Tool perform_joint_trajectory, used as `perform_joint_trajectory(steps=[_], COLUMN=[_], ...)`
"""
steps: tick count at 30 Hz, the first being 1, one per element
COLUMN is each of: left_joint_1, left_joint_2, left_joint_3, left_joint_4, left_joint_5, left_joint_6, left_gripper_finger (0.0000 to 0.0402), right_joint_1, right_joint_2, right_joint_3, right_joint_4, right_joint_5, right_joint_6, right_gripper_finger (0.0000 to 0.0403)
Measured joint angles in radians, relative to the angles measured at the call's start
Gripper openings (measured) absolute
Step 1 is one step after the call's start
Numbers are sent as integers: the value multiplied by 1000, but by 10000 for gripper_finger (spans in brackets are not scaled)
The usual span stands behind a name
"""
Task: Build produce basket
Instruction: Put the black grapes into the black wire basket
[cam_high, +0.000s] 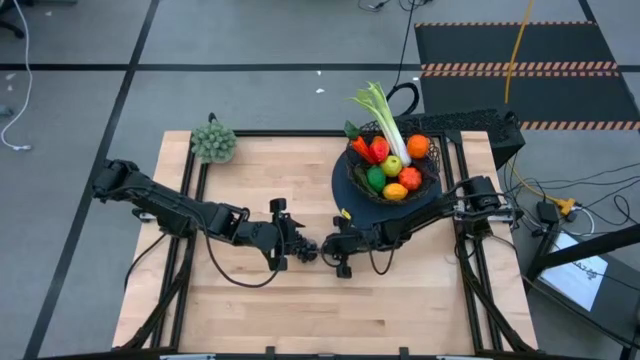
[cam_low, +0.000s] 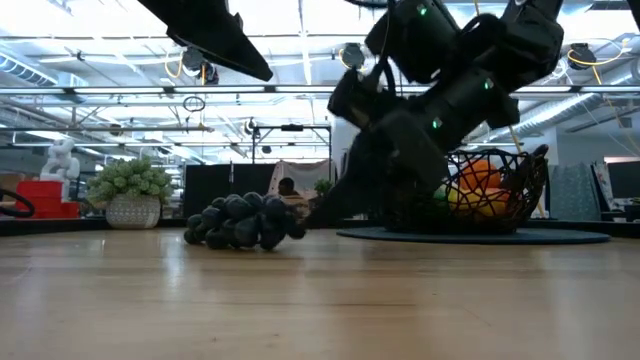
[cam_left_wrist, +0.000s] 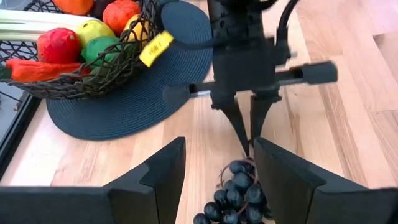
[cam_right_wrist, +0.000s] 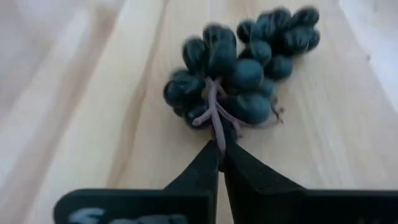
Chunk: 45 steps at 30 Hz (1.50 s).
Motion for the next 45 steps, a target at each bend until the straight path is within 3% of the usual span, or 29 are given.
perform_joint_trajectory(steps=[30, 45], left_joint_1=[0, 0], left_joint_2=[0, 0], left_joint_3=[0, 0], left_joint_4=[0, 77], left_joint_5=[-1, -2], left_joint_6=[-10, -4], left_gripper_finger=[189, 188], right_joint_1=[51, 57], right_joint_2=[-373, -665], right_joint_3=[-1, -1], right_joint_4=[-13, -81], right_joint_5=[3, 8], right_joint_6=[-100, -242], right_gripper_finger=[1, 1])
